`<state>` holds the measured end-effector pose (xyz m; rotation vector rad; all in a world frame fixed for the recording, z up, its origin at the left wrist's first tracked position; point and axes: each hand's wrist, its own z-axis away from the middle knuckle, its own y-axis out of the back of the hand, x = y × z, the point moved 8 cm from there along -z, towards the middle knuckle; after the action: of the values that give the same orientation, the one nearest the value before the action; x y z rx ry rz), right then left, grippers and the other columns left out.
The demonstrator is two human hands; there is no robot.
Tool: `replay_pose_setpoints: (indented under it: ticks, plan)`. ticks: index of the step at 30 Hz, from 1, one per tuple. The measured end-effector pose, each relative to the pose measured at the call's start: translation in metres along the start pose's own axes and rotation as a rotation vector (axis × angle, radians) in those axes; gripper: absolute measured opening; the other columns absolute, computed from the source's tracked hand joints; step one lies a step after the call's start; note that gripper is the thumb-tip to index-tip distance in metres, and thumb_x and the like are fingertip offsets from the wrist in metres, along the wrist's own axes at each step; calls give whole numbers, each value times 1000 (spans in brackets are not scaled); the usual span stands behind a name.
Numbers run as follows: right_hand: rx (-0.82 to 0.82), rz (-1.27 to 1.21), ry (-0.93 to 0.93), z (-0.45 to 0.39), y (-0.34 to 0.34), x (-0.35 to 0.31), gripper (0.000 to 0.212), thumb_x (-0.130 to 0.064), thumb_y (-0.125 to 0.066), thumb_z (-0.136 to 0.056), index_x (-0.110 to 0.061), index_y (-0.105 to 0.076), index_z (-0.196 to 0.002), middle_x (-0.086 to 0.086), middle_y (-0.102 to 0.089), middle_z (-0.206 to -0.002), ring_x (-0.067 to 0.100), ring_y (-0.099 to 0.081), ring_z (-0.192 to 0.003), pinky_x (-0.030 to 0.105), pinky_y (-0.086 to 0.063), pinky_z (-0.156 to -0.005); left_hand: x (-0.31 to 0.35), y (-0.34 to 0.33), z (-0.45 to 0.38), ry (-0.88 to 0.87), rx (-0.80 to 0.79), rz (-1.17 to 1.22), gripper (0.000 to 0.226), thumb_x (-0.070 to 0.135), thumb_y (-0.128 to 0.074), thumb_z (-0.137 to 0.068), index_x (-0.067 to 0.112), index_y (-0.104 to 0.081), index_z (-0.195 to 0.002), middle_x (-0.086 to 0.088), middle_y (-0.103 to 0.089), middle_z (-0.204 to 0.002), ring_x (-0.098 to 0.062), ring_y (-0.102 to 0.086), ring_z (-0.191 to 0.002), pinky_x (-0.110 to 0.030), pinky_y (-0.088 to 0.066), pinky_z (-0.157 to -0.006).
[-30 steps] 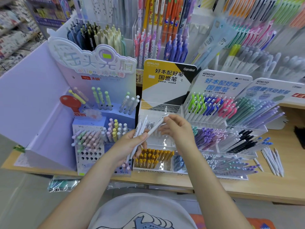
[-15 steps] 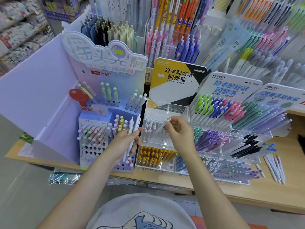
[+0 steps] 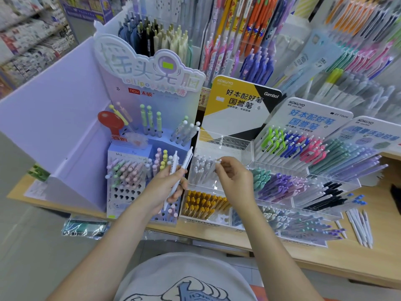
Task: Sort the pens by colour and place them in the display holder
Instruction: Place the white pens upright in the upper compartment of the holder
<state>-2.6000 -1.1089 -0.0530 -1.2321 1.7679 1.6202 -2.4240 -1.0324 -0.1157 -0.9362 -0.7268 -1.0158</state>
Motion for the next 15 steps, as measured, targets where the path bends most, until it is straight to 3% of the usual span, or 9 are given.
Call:
replay_pose_setpoints:
  ticks: [6,11,15]
  plan:
    - [-13,43,36,-2,-3,-2,17,-17,-67,-93,-10,-68,-109,-13,-63,-86,-6,-60,-82,10,-49,-76,0,1,1,12,-5,-4,19,24,-48,-104,11,-52,-116,-2,-60,-66,-11,-37,-43,-22,-24,-40]
    - [-100,128,21,4,-18,7,19,-20,-65,-94,-11,-68,-111,-5,-66,-88,8,-63,-83,22,-54,-78,-1,1,0,5,-19,8,15,24,-49,-104,12,-50,-112,-2,-59,-66,-11,-36,-42,-23,-22,-40]
    - [-129,155,6,5,-28,12,14,-18,-68,-92,-10,-70,-104,-1,-68,-85,10,-63,-80,27,-56,-78,-2,-1,1,9,-27,-1,15,25,-49,-104,13,-52,-112,-4,-58,-67,-12,-36,-43,-24,-23,-42]
